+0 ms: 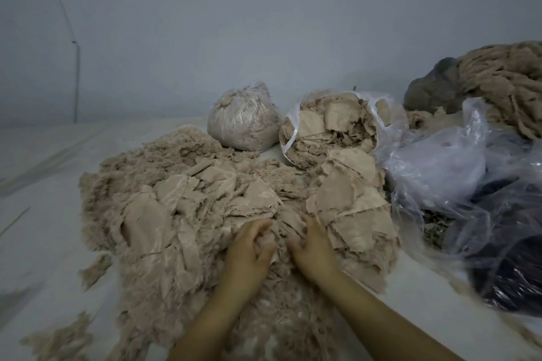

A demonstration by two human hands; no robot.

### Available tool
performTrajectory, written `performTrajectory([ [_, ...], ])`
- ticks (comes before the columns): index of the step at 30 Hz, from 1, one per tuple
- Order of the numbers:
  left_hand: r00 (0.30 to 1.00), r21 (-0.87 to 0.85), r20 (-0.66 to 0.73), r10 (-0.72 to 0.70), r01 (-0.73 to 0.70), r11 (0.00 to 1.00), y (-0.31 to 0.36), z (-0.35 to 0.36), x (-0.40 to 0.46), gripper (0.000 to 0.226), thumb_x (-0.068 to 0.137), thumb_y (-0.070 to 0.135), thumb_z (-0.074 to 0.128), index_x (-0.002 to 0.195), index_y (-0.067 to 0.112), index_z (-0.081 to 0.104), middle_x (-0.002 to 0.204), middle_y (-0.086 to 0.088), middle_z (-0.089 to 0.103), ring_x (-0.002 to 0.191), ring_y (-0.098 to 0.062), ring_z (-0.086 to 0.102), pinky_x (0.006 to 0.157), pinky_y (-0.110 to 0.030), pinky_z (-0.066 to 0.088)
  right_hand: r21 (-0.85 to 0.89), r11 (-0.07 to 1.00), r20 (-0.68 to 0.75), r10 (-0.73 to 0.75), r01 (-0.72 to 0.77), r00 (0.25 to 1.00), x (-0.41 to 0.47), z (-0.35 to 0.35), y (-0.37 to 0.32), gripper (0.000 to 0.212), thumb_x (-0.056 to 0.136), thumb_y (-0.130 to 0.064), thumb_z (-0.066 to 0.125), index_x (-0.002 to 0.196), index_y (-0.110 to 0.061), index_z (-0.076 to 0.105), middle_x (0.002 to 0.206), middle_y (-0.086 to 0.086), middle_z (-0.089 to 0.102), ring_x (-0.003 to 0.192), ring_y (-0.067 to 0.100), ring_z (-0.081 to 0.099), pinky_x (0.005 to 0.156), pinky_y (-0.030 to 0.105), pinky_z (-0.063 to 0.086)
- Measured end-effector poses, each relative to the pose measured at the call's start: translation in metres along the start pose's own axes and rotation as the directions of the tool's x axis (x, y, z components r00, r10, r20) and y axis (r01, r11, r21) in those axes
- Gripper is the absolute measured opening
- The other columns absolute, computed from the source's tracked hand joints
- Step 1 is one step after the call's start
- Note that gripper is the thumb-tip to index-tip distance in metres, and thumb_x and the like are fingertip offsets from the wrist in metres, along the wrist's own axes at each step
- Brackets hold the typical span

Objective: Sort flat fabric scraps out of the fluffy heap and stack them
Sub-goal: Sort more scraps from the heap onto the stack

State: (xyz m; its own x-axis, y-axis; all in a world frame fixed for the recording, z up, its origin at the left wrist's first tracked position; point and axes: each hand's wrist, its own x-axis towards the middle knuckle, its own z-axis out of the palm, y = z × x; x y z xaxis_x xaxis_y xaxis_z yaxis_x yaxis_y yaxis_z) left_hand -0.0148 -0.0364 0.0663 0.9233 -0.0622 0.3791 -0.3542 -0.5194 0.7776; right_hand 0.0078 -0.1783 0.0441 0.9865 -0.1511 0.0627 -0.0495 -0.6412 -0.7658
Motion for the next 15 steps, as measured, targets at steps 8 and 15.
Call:
performTrajectory([
  [8, 0.923, 0.437, 0.282, -0.260, 0.117, 0.892, -0.022, -0.010, -0.002, 0.033, 0.098, 0.030, 0.043, 0.129, 0.020, 0.049, 0.127, -0.005, 0.058, 0.113, -0.020, 0.053, 0.086, -0.022, 0.039, 0.524, 0.843, 0.018, -0.159, 0.126, 0.987, -0.024, -0.008, 0.002, 0.021, 0.089, -0.018, 0.065, 0.070, -0.015, 0.057, 0.051, -0.008, 0.053, 0.047, 0.005, 0.047, 0.053, 0.024, 0.040],
  [15, 0.914, 0.095, 0.234, -0.333, 0.319, 0.943, -0.025, 0.005, 0.002, 0.032, 0.092, 0.030, 0.057, 0.065, 0.015, 0.048, 0.067, -0.001, 0.051, 0.061, -0.007, 0.047, 0.062, -0.027, 0.038, 0.542, 0.824, 0.127, -0.274, 0.165, 0.953, -0.061, -0.002, 0.020, 0.025, 0.090, -0.017, 0.065, 0.068, -0.027, 0.061, 0.060, -0.007, 0.055, 0.055, 0.005, 0.049, 0.058, 0.024, 0.039],
])
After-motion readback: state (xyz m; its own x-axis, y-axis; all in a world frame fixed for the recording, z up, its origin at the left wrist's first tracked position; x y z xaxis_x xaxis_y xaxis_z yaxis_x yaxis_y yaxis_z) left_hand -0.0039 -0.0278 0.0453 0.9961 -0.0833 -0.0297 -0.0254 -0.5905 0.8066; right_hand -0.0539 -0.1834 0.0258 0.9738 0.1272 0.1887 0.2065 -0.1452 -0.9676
